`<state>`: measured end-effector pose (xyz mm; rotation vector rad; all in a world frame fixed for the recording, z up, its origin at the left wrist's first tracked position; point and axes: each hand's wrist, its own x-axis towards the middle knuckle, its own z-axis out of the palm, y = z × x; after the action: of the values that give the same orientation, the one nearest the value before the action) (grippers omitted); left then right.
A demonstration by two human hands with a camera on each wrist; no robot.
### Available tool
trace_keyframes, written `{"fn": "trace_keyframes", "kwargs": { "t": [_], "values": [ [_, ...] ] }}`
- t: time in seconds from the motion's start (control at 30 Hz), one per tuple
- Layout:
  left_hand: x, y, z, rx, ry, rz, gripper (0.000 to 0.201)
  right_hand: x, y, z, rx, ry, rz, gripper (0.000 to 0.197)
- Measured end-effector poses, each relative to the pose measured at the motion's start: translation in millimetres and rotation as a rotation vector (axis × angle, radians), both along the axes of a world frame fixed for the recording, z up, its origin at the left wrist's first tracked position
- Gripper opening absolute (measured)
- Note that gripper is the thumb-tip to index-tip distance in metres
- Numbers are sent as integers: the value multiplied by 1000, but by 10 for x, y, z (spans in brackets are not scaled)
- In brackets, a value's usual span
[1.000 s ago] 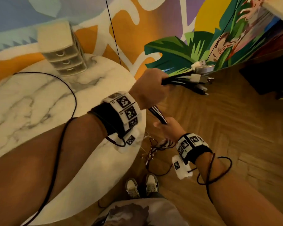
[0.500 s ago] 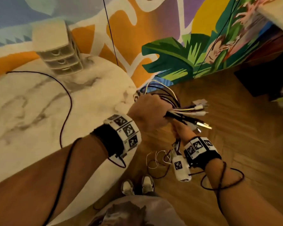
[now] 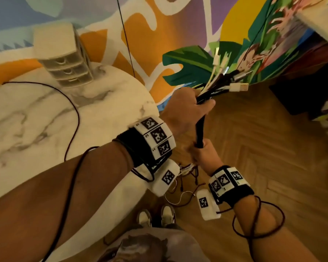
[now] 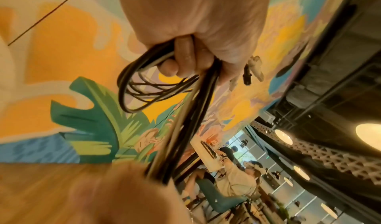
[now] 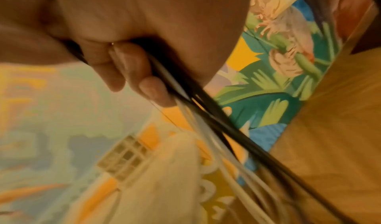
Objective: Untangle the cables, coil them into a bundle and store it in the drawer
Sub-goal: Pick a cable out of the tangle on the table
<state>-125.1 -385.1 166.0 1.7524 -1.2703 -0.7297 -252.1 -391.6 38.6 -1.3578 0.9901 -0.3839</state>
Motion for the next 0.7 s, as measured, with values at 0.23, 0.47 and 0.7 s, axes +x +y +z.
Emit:
{"fn": "trace_keyframes", "kwargs": {
  "t": [0.23, 0.47, 0.7],
  "values": [
    [354, -12, 352, -219, 2, 118, 35, -178, -110, -767, 51, 464, 12, 30],
    [588, 14, 536, -354, 77, 190, 34, -99, -298, -1043, -72, 751, 46, 32],
    [575, 99, 502, -356, 180, 218, 34, -237, -322, -976, -55, 966, 210, 45]
  ]
}}
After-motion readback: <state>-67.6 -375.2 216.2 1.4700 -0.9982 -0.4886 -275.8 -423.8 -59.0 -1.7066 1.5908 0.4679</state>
